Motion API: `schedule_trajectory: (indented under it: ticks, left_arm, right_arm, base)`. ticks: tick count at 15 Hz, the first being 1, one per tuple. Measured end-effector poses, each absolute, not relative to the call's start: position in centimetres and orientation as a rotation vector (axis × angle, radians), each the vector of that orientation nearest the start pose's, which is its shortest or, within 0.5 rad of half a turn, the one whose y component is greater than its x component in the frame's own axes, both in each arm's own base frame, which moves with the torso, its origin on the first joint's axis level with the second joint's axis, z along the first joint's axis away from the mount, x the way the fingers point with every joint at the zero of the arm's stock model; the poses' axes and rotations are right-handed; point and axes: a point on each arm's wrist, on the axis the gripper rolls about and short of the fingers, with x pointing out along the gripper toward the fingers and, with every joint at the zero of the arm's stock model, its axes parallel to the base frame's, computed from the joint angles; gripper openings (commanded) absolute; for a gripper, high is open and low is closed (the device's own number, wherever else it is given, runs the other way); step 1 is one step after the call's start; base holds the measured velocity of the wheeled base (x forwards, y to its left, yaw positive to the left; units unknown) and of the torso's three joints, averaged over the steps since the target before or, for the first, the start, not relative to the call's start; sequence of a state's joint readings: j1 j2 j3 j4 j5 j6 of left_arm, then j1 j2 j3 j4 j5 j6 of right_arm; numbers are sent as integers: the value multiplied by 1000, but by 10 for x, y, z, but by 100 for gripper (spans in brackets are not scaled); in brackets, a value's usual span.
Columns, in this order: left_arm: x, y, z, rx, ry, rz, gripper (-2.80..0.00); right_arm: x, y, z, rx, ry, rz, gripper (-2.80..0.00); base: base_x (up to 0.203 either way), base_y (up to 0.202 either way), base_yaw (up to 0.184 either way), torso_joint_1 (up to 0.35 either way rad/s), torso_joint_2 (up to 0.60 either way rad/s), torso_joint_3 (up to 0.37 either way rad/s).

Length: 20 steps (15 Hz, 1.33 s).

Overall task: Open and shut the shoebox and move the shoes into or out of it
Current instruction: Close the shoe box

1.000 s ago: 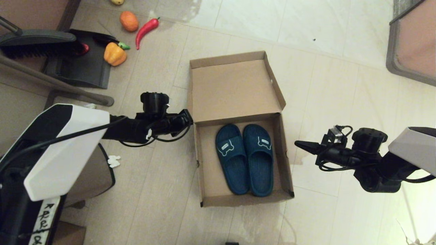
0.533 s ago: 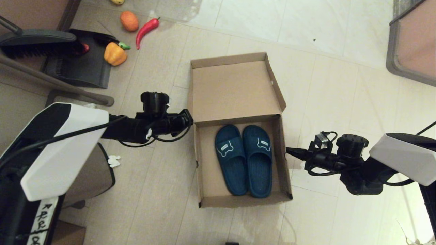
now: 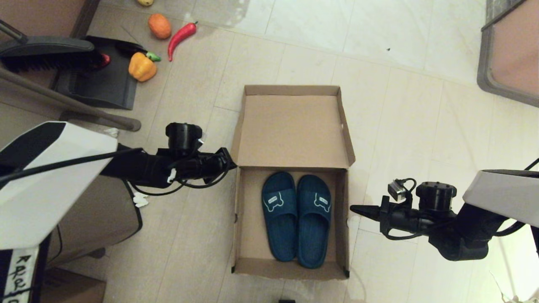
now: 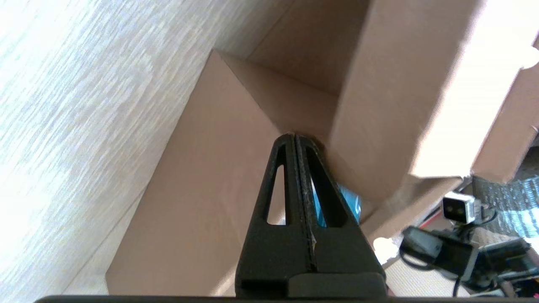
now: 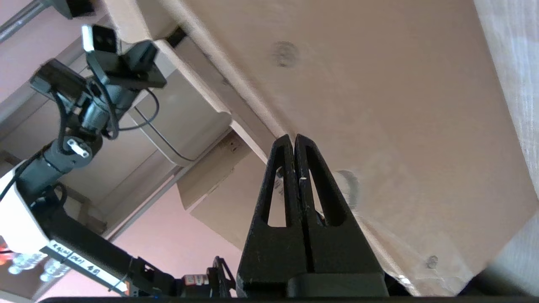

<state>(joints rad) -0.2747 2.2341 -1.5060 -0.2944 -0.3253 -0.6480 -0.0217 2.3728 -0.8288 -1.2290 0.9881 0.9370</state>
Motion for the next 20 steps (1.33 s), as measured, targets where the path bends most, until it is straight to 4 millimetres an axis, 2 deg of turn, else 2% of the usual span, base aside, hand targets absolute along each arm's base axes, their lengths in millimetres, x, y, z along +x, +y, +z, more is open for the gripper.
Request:
schedule_trajectory:
  ticks: [3,5,8,10,13,16,20]
  left_arm:
    - [432,-127,138,-629,600,-428,-280]
    - [431,-126,141,-629,594,-428,-280]
    - [430,-125,143,-630,590,-428,-280]
    - [430,-126,142,-630,592,-428,-280]
    - [430,-127,141,-629,596,-429,-280]
    - [429,-130,140,-627,603,-435,-280]
    - [427,-135,138,-625,613,-445,-280]
  right_arm:
    - [394,-1,23,1000,661,753,-280]
    - [411,-9,38,984,608,749,-280]
    - [449,-21,63,954,493,704,-280]
    - [476,-25,71,969,437,632,-280]
    - [509,-23,84,1042,352,587,-280]
    - [536,-18,104,1112,267,647,-280]
    - [546,24,92,1157,314,713,-280]
  base:
    - [0,0,0,0,0,0]
    - [0,0,0,0,0,0]
    - [0,0,0,0,0,0]
    - [0,0,0,0,0,0]
    - [0,0,0,0,0,0]
    - [0,0,0,0,0,0]
    - [0,0,0,0,0,0]
